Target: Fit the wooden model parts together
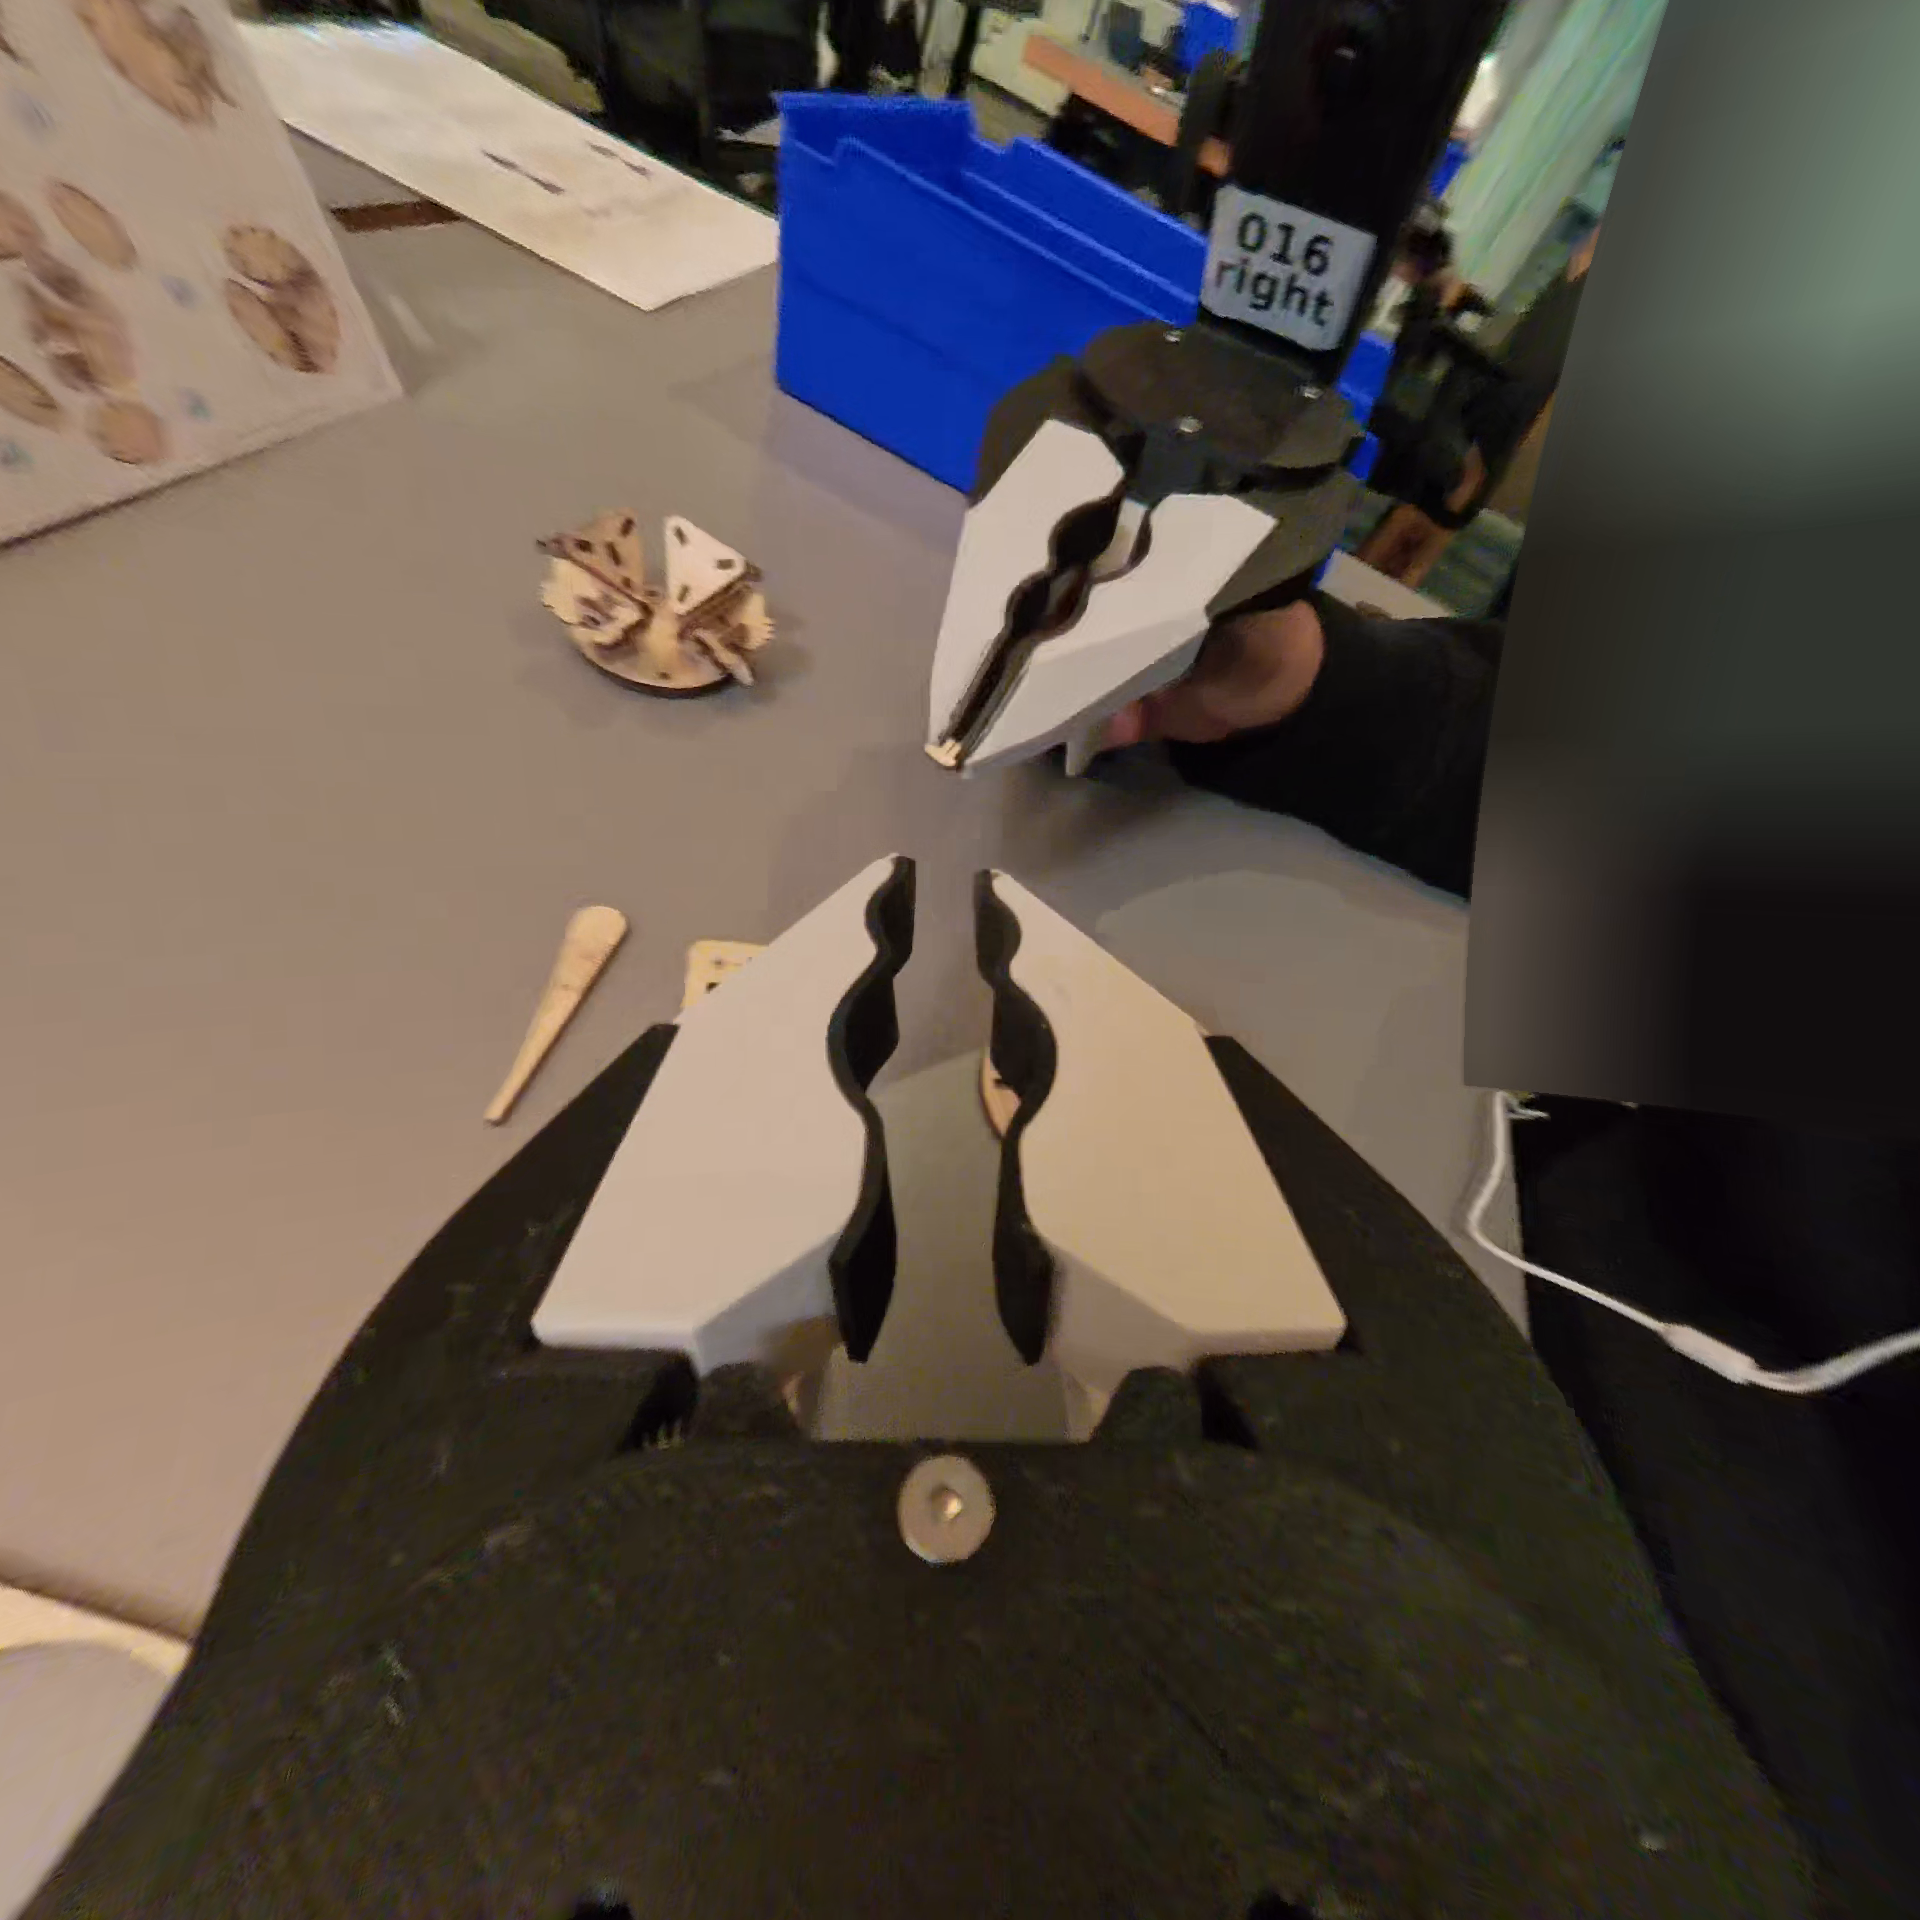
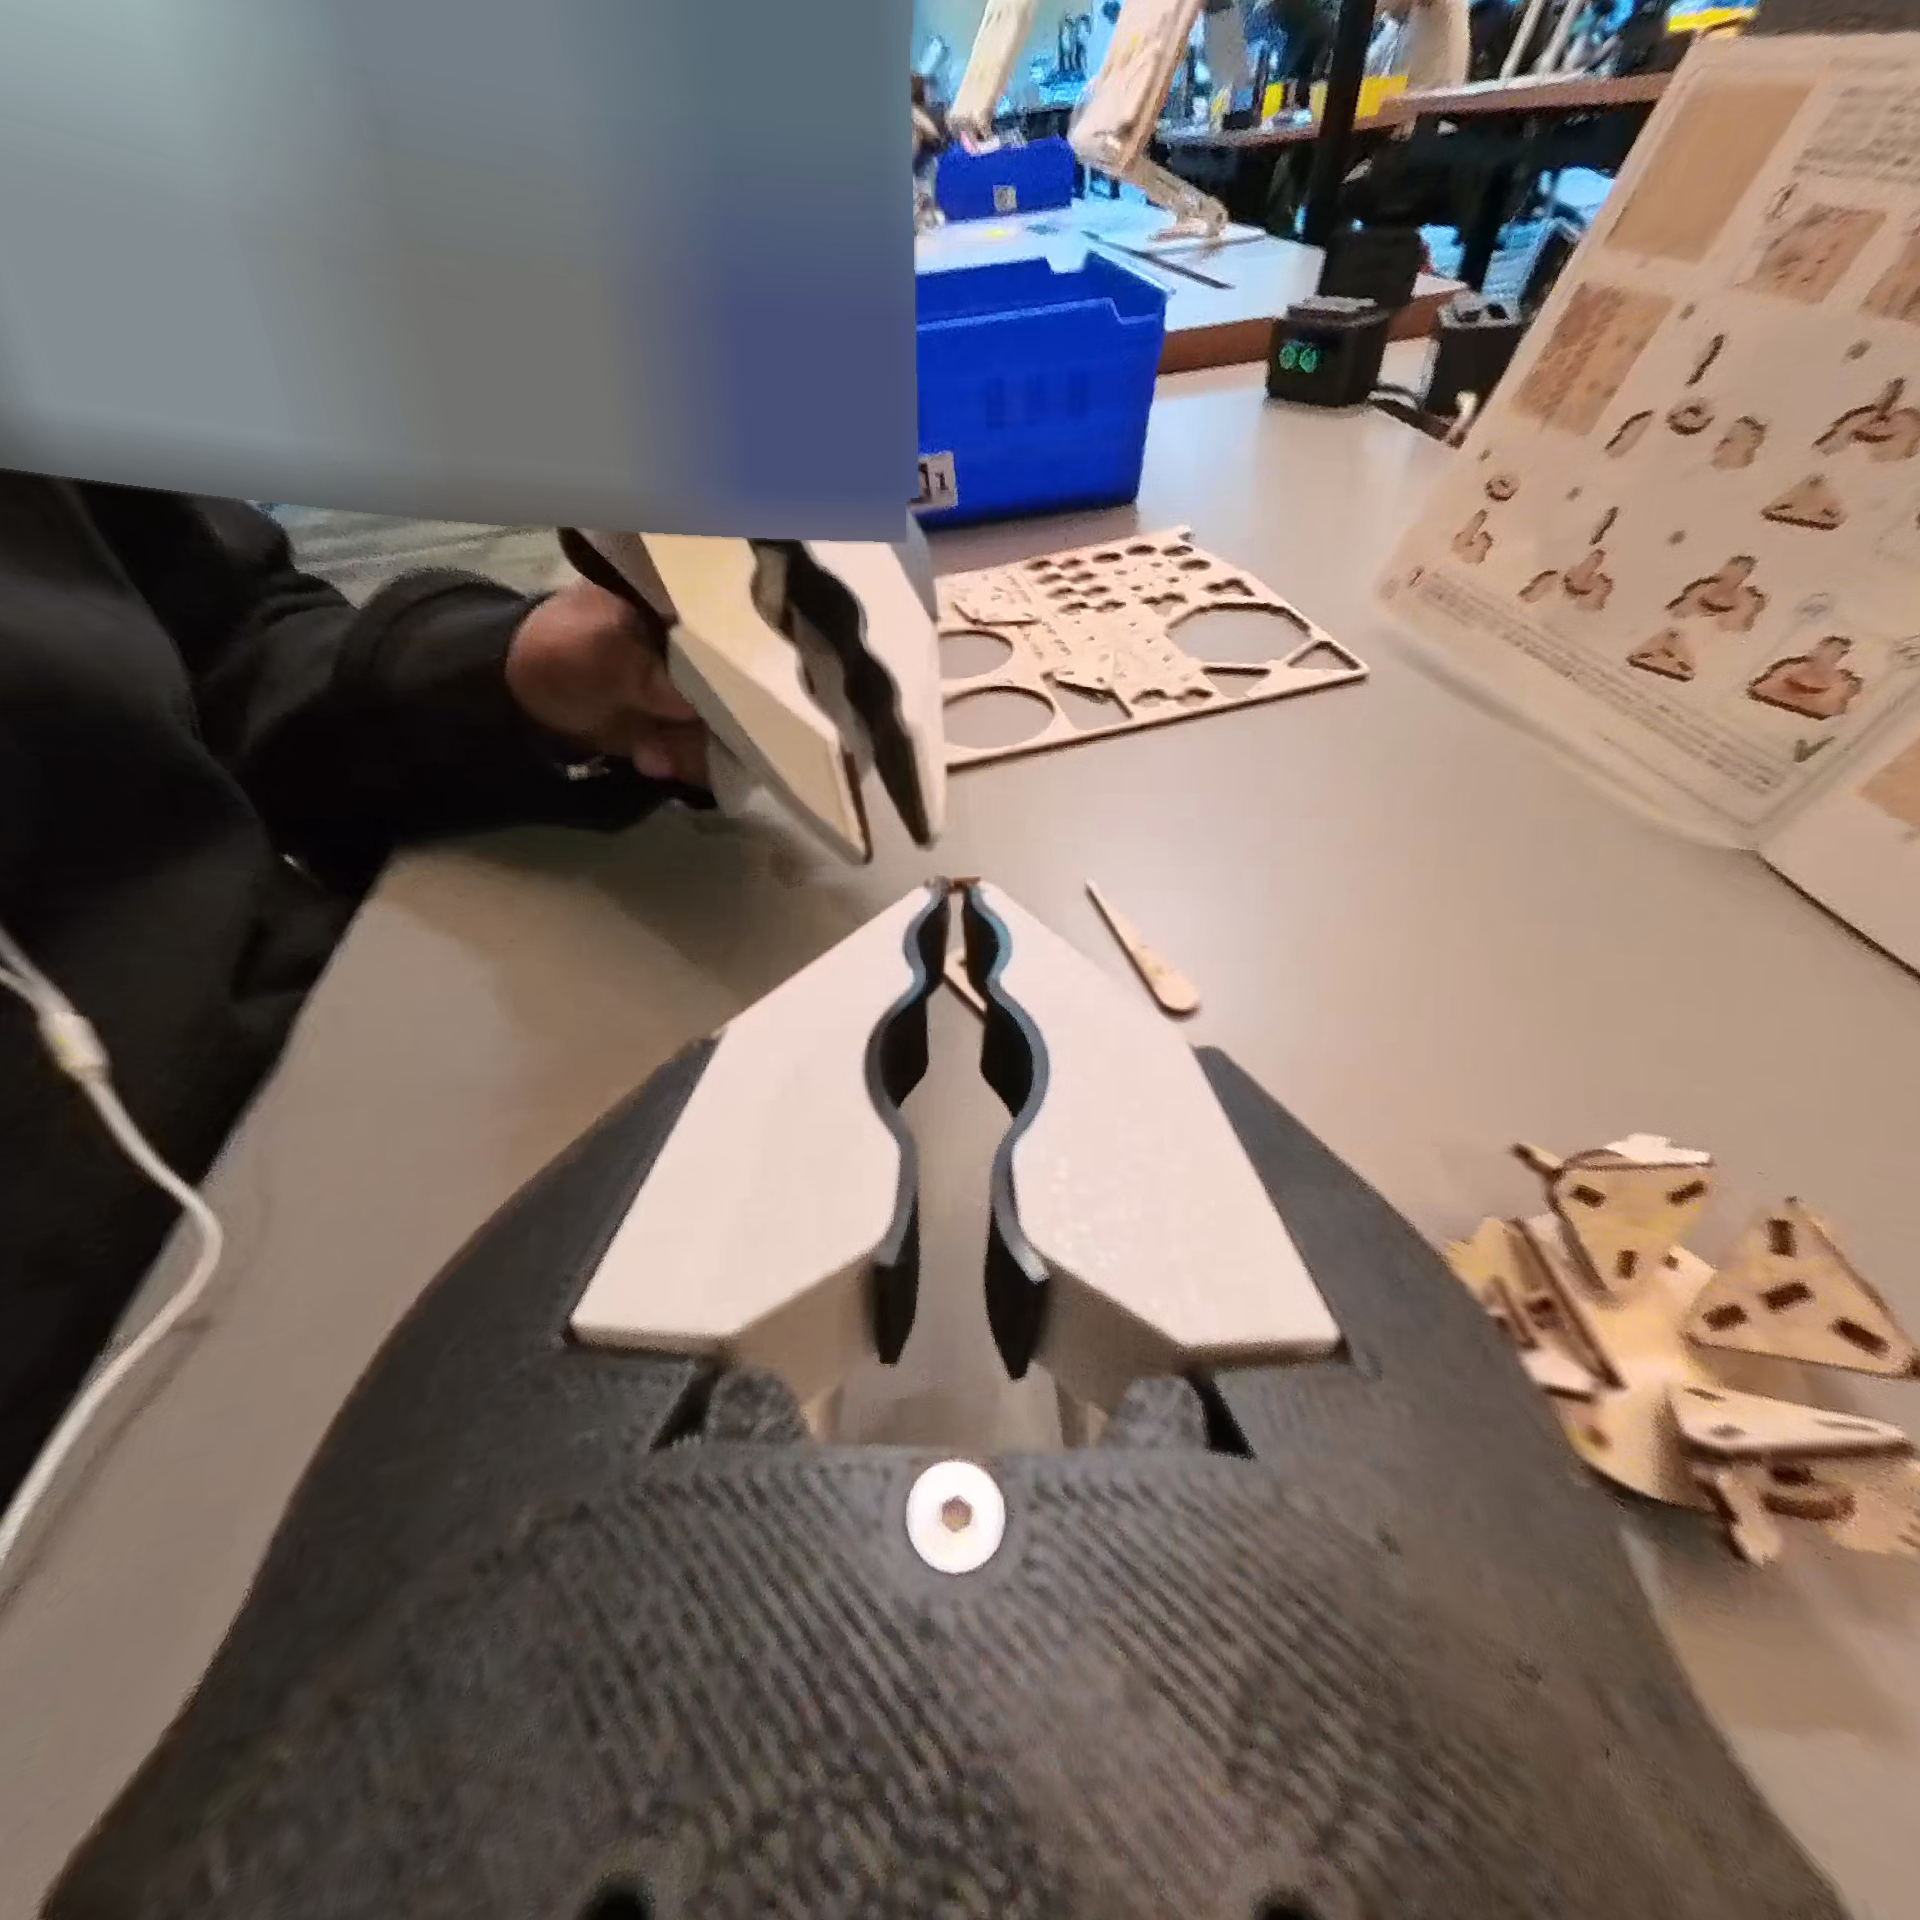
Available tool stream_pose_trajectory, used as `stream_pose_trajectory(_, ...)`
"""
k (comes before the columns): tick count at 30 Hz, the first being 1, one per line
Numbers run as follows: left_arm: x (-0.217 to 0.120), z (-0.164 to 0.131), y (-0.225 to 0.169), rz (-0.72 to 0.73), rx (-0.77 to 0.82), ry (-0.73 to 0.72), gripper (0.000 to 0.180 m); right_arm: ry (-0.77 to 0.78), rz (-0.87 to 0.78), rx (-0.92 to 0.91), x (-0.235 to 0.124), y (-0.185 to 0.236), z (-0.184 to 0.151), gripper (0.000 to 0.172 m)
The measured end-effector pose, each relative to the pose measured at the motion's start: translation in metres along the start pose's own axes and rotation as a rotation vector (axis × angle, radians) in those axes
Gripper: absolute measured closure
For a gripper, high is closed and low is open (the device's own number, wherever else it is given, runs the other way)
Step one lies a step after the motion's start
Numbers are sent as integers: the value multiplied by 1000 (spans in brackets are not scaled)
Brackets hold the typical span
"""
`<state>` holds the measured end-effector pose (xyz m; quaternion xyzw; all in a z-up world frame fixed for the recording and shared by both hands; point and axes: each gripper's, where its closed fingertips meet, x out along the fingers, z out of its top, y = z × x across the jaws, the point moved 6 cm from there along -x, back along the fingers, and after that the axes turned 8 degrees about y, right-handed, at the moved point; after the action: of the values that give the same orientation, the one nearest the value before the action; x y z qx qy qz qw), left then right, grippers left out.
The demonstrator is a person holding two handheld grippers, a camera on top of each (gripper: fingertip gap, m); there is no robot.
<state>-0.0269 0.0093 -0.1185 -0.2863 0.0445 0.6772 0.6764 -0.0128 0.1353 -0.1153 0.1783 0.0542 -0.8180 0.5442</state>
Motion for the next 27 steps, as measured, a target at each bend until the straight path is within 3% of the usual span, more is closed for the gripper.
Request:
stream_pose_trajectory(5,-5,3,-10,29,76,-48,164,-128,141,124,5,13,12,171)
stream_pose_trajectory(9,-16,11,-20,49,166,-147,165,-280,404,365,6,16,17,172)
stream_pose_trajectory(13,-23,16,-26,52,211,-210,168,-342,523,522,6,8,13,172)
stream_pose_trajectory(22,-19,15,-31,55,254,-203,169,-281,598,507,13,20,13,172)
stream_pose_trajectory(27,-18,13,-35,8,257,-193,179,-278,628,508,12,22,13,172)
